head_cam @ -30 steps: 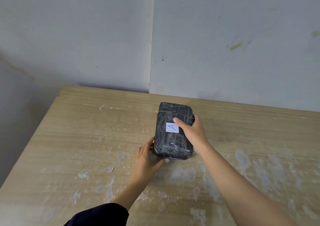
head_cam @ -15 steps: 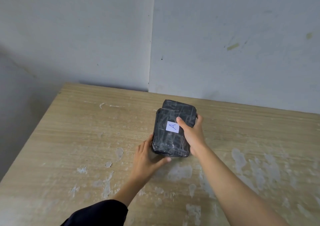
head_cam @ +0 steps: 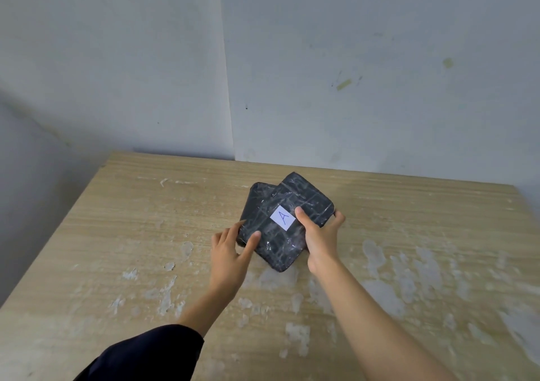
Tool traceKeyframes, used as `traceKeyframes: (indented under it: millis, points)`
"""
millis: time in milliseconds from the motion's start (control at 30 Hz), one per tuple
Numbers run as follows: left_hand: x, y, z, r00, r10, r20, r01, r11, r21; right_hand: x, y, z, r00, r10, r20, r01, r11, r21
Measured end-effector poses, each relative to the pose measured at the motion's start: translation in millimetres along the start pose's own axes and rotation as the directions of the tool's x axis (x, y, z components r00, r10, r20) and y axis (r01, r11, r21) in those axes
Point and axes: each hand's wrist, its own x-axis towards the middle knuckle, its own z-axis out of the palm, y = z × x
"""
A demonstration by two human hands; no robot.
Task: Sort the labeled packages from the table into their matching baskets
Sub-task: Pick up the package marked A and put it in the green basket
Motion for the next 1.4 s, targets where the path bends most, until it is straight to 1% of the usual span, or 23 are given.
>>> traceKeyframes:
  millis: [67, 167, 200, 367, 433, 533, 600, 667, 733, 800, 933, 1100, 1200, 1300, 1400]
  points:
    - [-7, 14, 6, 1.000, -0.021, 0.005, 0.022, 0.997, -0.077, -6, -4, -18, 1.000, 0.023, 0.001, -0.023, 0.999, 0.034]
    - [-17, 41, 21, 0.998, -0.060, 0.011, 0.060, 0.957, -0.284, -16, -12, -51, 0.998, 0.068, 0.004, -0.068, 0.990, 0.123]
    - [-22, 51, 29, 0.998, -0.067, 0.001, 0.063, 0.943, -0.327, -19, -16, -66, 0.997, 0.073, -0.002, -0.072, 0.989, 0.130]
    - [-61, 108, 81, 0.992, -0.117, -0.042, 0.089, 0.902, -0.422, -35, -39, -167, 0.999, 0.037, 0.001, -0.037, 0.998, 0.059]
    - [-81, 132, 106, 0.993, -0.107, -0.050, 0.077, 0.909, -0.411, -40, -51, -213, 1.000, -0.007, 0.028, 0.006, 1.000, 0.027]
    - [-112, 169, 146, 0.997, -0.046, -0.059, 0.021, 0.926, -0.377, -51, -71, -280, 0.995, -0.050, 0.081, 0.052, 0.999, -0.017]
    - [-131, 192, 175, 1.000, -0.025, -0.014, 0.017, 0.910, -0.414, -61, -82, -322, 0.991, -0.070, 0.116, 0.081, 0.992, -0.094]
    - [-148, 217, 204, 0.999, 0.007, 0.041, 0.010, 0.912, -0.410, -68, -94, -362, 0.986, -0.097, 0.137, 0.121, 0.975, -0.184]
    - [-160, 241, 234, 0.995, 0.049, 0.088, -0.010, 0.919, -0.395, -72, -110, -400, 0.985, -0.127, 0.113, 0.153, 0.954, -0.259]
    - [-171, 263, 265, 0.988, 0.095, 0.119, -0.046, 0.929, -0.367, -70, -125, -436, 0.986, -0.159, 0.052, 0.167, 0.942, -0.292]
    - [-185, 299, 321, 0.966, 0.166, 0.197, -0.104, 0.951, -0.292, -54, -144, -498, 0.981, -0.189, -0.035, 0.168, 0.930, -0.326]
    - [-185, 331, 393, 0.952, 0.183, 0.246, -0.116, 0.958, -0.264, -18, -163, -566, 0.978, -0.196, -0.063, 0.164, 0.927, -0.337]
    - [-184, 353, 446, 0.946, 0.187, 0.266, -0.118, 0.960, -0.254, 9, -176, -612, 0.978, -0.187, -0.096, 0.151, 0.941, -0.303]
    - [-188, 381, 504, 0.943, 0.175, 0.284, -0.114, 0.969, -0.217, 27, -189, -662, 0.986, -0.128, -0.107, 0.095, 0.959, -0.266]
    - [-198, 413, 564, 0.924, 0.198, 0.326, -0.135, 0.969, -0.205, 50, -204, -725, 0.982, -0.134, -0.133, 0.101, 0.969, -0.227]
